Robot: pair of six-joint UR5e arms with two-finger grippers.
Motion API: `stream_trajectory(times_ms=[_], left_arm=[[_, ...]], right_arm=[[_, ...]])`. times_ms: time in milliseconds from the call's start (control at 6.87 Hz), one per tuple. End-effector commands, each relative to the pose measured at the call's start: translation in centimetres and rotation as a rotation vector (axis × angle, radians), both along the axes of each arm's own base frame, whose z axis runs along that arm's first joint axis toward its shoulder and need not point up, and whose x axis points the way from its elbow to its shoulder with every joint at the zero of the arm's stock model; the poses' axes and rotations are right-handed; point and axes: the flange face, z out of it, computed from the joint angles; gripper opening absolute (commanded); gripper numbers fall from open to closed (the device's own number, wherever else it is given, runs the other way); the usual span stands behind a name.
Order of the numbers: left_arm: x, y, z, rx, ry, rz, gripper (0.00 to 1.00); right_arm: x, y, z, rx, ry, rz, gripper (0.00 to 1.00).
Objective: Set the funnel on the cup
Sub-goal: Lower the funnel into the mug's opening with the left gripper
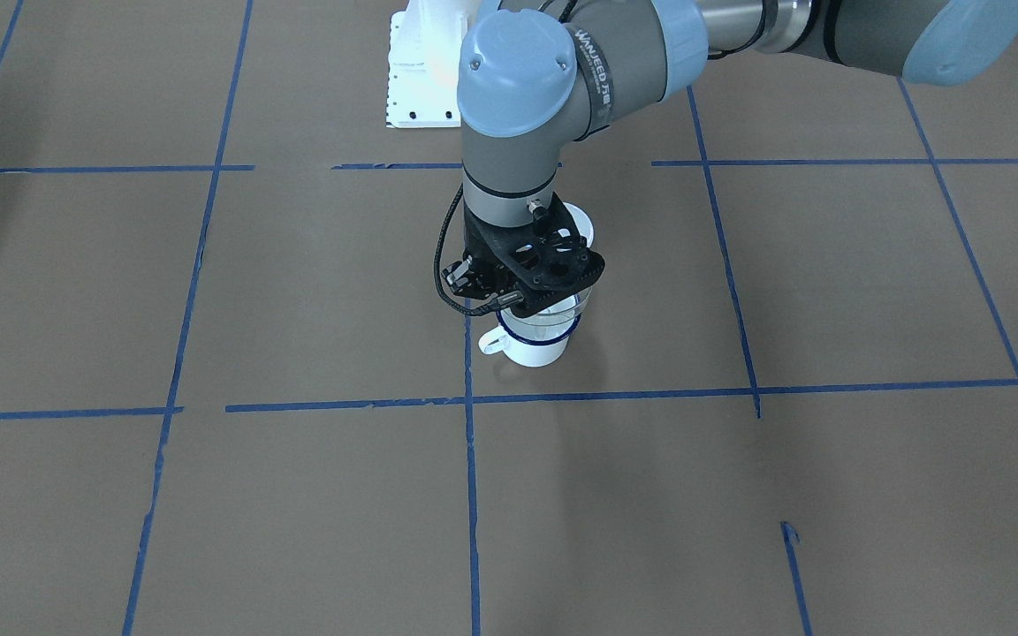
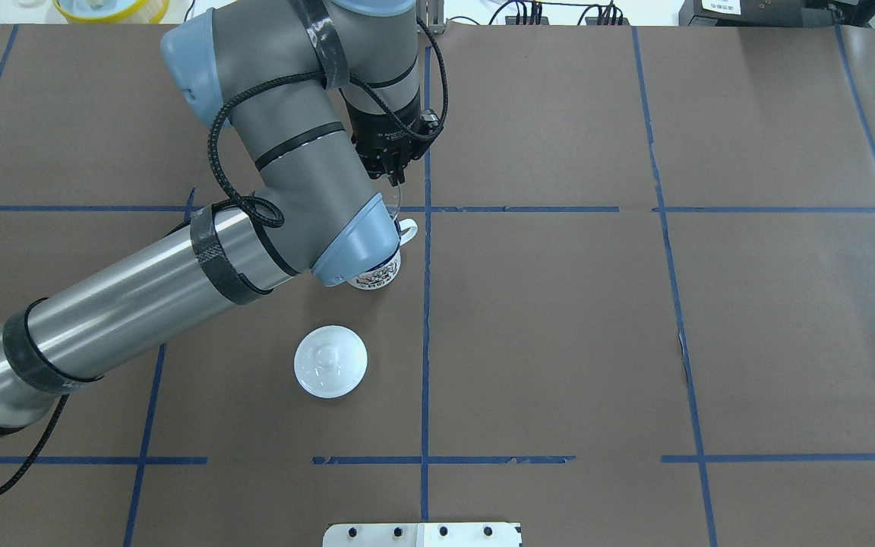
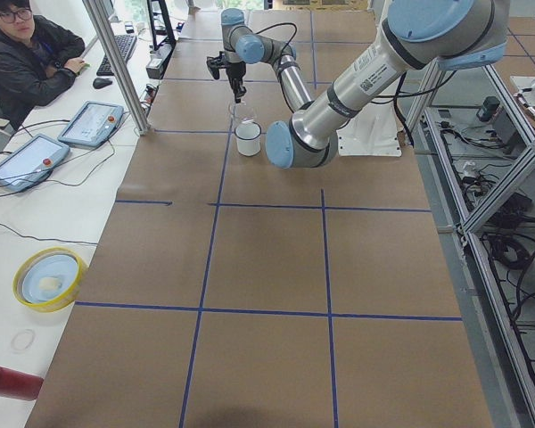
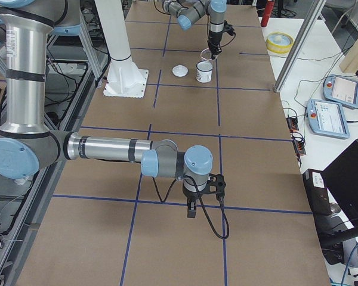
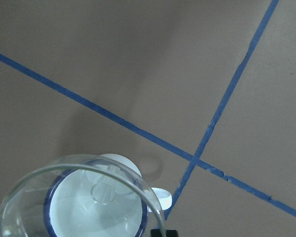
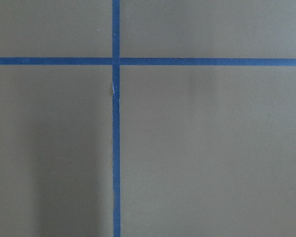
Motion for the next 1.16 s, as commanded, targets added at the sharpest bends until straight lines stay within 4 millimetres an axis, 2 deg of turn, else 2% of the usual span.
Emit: stream_trajectory(times_ms=[0,146,291,437,582,728,873,1019], left_arm=[[-0.6,0.6,-0.5,-0.011,0.0,0.007,0.0],[0.3,1.2,-0.1,-0.016,-0.003,0.022,0.0],[2.5,3.0,0.4,-0.029,-0.005,0.066,0.0],[3.4,3.8,1.9,-0.039,-0.018,0.083,0.0],[4.1,4.3,3.0,-0.046,-0.027,0.093,0.0],[4.1,4.3,3.0,-0.045,-0.027,0.092,0.0],[4.0,4.2,3.1,-0.047,-0.028,0.092,0.05],[3.8,4.0,3.1,-0.047,-0.028,0.087,0.47]], right_arm=[[0.0,0.0,0.0,0.0,0.0,0.0,1.0],[0.0,0.0,0.0,0.0,0.0,0.0,1.0],[0.0,0.0,0.0,0.0,0.0,0.0,1.0],[0.0,0.0,0.0,0.0,0.0,0.0,1.0],[0.0,0.0,0.0,0.0,0.0,0.0,1.0],[0.0,0.0,0.0,0.0,0.0,0.0,1.0],[0.0,0.0,0.0,0.0,0.0,0.0,1.0],[0.0,0.0,0.0,0.0,0.0,0.0,1.0]])
